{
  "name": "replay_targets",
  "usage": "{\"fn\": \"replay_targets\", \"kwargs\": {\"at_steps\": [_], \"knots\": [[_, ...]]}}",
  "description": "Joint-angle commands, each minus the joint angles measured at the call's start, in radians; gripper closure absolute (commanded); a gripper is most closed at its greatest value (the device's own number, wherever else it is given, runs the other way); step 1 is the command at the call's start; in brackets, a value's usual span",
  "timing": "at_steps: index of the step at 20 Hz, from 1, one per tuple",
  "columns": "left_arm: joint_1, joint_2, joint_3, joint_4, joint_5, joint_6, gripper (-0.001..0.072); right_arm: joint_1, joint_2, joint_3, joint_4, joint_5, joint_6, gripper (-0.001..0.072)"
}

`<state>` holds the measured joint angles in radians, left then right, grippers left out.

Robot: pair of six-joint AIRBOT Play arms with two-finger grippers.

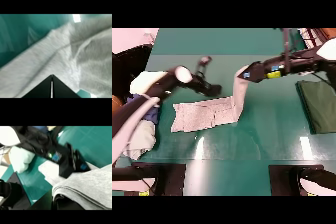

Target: Fold the shirts.

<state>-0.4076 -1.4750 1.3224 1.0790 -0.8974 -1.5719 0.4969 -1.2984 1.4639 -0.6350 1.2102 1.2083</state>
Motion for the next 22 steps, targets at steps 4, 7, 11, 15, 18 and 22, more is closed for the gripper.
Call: {"fn": "replay_targets", "kwargs": {"at_steps": [4, 7, 11, 15, 18, 22], "knots": [[0.333, 0.363, 0.001, 0.241, -0.101, 0.002, 0.0686, 0.302, -0.218, 0.04, 0.195, -0.221, -0.161, 0.0701], [0.447, 0.459, 0.001, 0.288, -0.145, 0.002, 0.0686, 0.436, -0.414, 0.195, 0.187, -0.255, -0.205, 0.0635], [0.527, 0.481, 0.002, 0.291, -0.228, 0.018, 0.0686, 0.471, -0.594, 0.359, 0.186, -0.126, -0.186, 0.0153], [0.533, 0.481, 0.002, 0.291, -0.249, 0.036, 0.0686, 0.362, -0.6, 0.392, -0.006, 0.063, -0.072, 0.0364], [0.533, 0.481, 0.002, 0.291, -0.256, 0.037, 0.0686, 0.244, -0.556, 0.353, -0.131, 0.159, 0.008, 0.0364], [0.533, 0.481, 0.002, 0.29, -0.257, 0.044, 0.0686, 0.058, -0.379, 0.044, -0.232, 0.08, 0.097, 0.0364]]}}
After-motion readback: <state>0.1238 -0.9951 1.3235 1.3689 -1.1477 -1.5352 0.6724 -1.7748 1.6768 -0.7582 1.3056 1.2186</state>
